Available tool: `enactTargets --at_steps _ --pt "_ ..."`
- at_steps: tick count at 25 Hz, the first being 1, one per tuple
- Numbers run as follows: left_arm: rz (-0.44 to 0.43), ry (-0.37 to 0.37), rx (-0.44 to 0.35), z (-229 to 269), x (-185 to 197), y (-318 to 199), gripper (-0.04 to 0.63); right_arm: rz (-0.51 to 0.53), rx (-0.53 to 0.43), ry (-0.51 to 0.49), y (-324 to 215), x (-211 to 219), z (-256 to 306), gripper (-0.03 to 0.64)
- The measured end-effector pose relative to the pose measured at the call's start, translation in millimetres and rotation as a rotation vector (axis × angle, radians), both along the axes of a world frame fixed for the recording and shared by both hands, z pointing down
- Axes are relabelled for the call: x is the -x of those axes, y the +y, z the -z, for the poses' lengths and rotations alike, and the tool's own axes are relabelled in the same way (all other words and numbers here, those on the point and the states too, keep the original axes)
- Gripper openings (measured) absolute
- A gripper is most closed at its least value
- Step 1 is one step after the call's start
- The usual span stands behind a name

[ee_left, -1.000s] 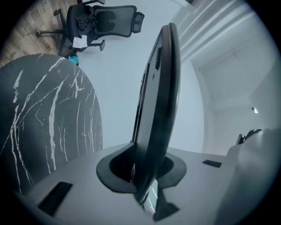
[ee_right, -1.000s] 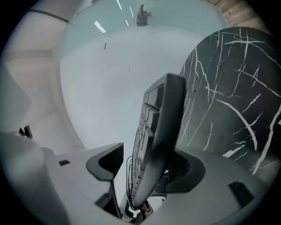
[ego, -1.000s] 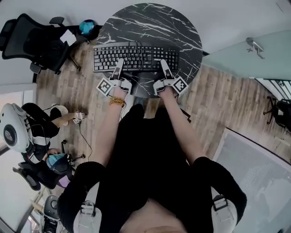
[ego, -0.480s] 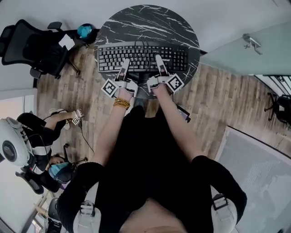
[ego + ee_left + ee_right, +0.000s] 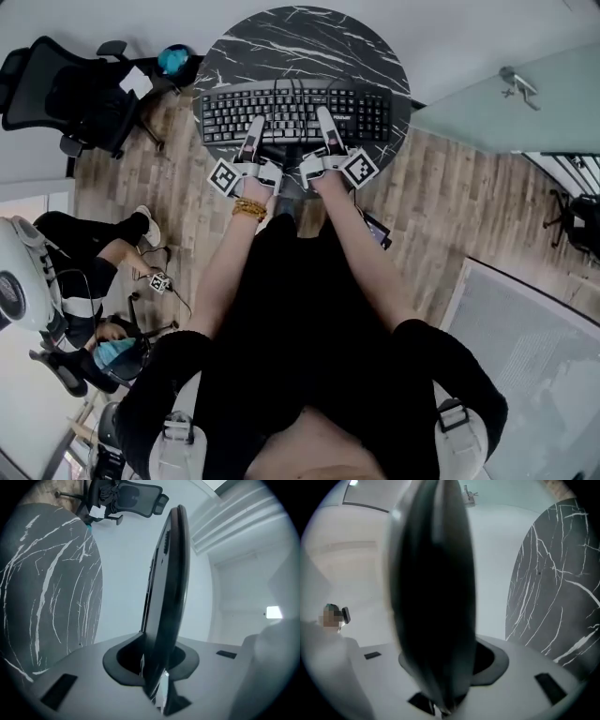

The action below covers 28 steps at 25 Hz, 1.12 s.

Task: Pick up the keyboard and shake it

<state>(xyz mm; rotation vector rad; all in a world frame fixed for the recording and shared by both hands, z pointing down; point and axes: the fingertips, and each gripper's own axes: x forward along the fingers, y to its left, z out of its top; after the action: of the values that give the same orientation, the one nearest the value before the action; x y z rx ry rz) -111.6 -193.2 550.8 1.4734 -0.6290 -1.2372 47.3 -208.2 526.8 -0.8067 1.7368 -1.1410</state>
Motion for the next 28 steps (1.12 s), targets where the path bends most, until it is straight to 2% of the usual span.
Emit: enactTargets --at_steps 4,7,10,12,14,18,20,22,23,26,28 --pt "-0.013 -0.014 -0.007 2 1 -3 0.077 -0.082 0.036 0.010 -2 -16 -8 0.135" --pt "0.001 -0.010 -0.001 0 0 0 0.077 -0.083 0.037 0.040 -2 -18 -5 0.118" --pt "0.022 -0.057 -0.014 1 0 1 0.083 -0.074 0.047 0.039 -3 -18 -4 0.112" --pt "0.049 -0.087 -0.015 3 5 -1 0.120 -0.063 0.071 0.050 -5 -19 -7 0.110" --pt "0.102 -0.085 -0.010 1 19 -3 0.177 -0.046 0.092 0.049 -5 -19 -9 0.109" --pt "0.159 -0.080 -0.043 7 33 -4 0.181 -0.043 0.098 -0.005 -1 -30 -12 0.107" --pt "0.174 -0.091 -0.039 9 41 -6 0.179 -0.038 0.088 -0.027 0 -35 -9 0.107" --pt "0.156 -0.097 -0.028 11 44 -9 0.111 -0.033 0.059 -0.037 2 -35 -2 0.109" --pt "0.147 -0.088 -0.028 12 43 -9 0.102 -0.032 0.038 -0.031 4 -34 4 0.114" --pt "0.153 -0.050 -0.053 16 44 -6 0.100 -0.026 -0.034 0.005 7 -33 19 0.131" --pt "0.156 -0.051 -0.068 20 45 -4 0.100 -0.030 -0.063 0.032 8 -40 26 0.147"
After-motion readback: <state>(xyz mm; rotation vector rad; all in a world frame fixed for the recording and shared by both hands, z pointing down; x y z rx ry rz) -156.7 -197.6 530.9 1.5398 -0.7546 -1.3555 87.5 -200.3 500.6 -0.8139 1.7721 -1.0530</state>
